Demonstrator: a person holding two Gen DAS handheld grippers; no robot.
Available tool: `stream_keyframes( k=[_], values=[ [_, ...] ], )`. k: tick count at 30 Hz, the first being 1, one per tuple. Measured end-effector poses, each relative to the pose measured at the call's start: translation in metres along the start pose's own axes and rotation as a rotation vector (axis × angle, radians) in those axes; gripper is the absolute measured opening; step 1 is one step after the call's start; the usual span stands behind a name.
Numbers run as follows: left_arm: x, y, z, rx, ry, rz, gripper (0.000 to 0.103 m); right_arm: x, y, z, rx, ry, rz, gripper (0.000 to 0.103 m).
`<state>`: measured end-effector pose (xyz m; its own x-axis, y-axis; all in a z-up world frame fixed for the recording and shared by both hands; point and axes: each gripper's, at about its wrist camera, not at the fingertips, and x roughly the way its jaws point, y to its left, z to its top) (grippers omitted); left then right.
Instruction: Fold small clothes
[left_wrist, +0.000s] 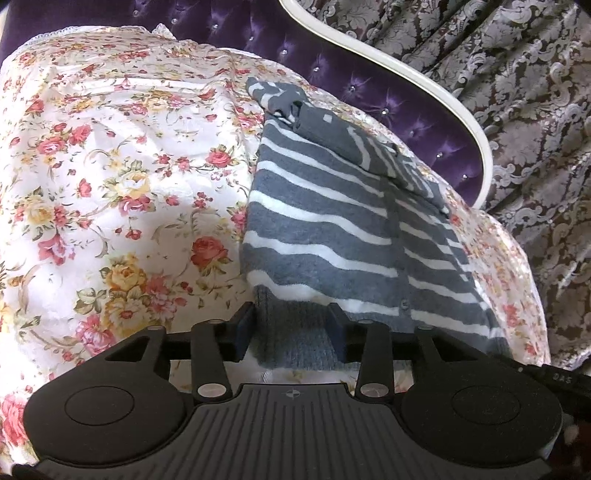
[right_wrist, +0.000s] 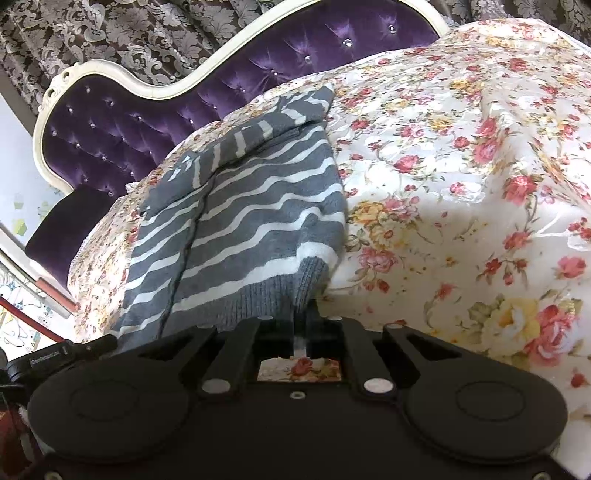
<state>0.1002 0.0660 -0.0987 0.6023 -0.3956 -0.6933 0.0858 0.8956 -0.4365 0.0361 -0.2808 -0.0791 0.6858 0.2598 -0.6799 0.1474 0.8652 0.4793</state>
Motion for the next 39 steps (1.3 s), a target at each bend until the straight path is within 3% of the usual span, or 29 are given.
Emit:
stream_keyframes(
  k=[1,8,20,24,31,39],
  values=[
    [0.0,0.0,0.0,-0.004,0.003,-0.006,0.003,0.0,0.0,0.0,0.002,-0.003,0.005,0.012],
    [-0.02,-0.002,0.016,-0.025,-0.073,-0.056,0.004,-0.013,-0.005,0.012,0.046,-0.061,0.129,0.012],
    [-0.021,-0.027,0.106,-0.002,-0.191,-0.151,0.004,-0.009,0.009,0.094,0.09,-0.241,0.309,0.012],
    [-0.008,-0.027,0.14,-0.013,-0.229,-0.15,0.004,0.011,0.008,0.127,0.091,-0.294,0.314,0.012],
    [0.039,-0.026,0.192,-0.05,-0.227,-0.124,0.004,0.068,0.001,0.181,0.106,-0.324,0.291,0.012],
    [0.104,-0.014,0.228,-0.098,-0.172,-0.067,0.004,0.143,-0.009,0.222,0.131,-0.255,0.228,0.012]
  ],
)
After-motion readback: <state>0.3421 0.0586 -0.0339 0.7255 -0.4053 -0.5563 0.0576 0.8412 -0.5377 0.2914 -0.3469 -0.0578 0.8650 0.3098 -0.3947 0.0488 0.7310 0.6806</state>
